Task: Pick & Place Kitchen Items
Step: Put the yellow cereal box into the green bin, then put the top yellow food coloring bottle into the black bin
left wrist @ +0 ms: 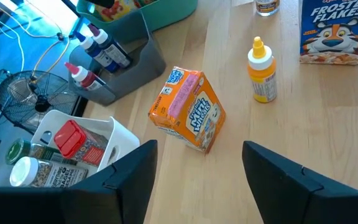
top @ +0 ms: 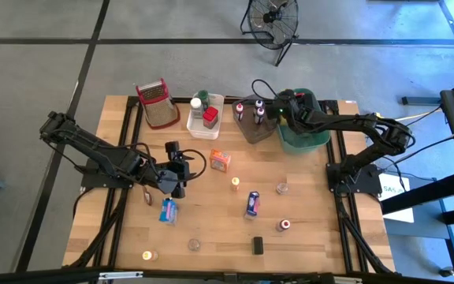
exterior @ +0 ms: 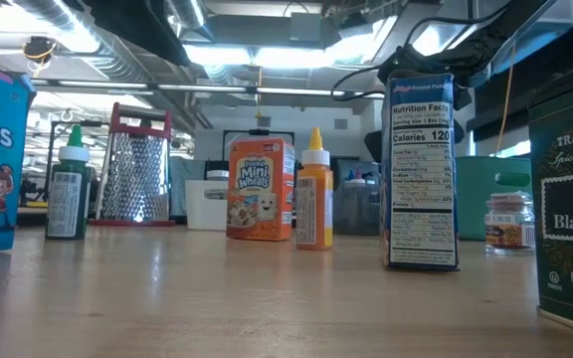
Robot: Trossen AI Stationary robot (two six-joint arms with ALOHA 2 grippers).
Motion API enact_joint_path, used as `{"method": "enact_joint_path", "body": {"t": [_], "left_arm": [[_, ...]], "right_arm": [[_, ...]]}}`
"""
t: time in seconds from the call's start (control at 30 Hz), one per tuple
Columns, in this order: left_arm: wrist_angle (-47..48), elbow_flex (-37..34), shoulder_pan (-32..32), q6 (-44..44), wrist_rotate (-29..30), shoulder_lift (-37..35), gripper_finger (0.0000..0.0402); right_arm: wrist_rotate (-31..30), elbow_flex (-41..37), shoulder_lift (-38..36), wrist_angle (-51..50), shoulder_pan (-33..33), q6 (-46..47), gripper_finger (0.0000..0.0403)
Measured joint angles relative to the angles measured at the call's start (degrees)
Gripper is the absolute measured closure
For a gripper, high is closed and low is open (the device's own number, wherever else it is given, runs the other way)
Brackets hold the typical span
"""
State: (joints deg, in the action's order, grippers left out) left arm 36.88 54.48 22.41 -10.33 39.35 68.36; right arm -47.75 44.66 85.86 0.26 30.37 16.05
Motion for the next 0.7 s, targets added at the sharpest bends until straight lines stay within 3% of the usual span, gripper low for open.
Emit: {"method": "enact_joint_path", "body": {"t": [0.23,0.4,0.7], "left_arm": [[0.0,0.0,0.0,0.04,0.0,0.0,0.0171],[0.0,0.0,0.0,0.13,0.0,0.0,0.0169],[0.21,-0.01,-0.01,0.13,0.0,0.0,0.017]], "right_arm": [[-0.33,0.0,0.0,0.18,0.0,0.4,0.0157],[-6.01,0.0,-0.7,0.35,-0.51,-1.16,0.0153],[-6.16,0.02,-10.96,0.28,-7.86,-7.69,0.0153]]}}
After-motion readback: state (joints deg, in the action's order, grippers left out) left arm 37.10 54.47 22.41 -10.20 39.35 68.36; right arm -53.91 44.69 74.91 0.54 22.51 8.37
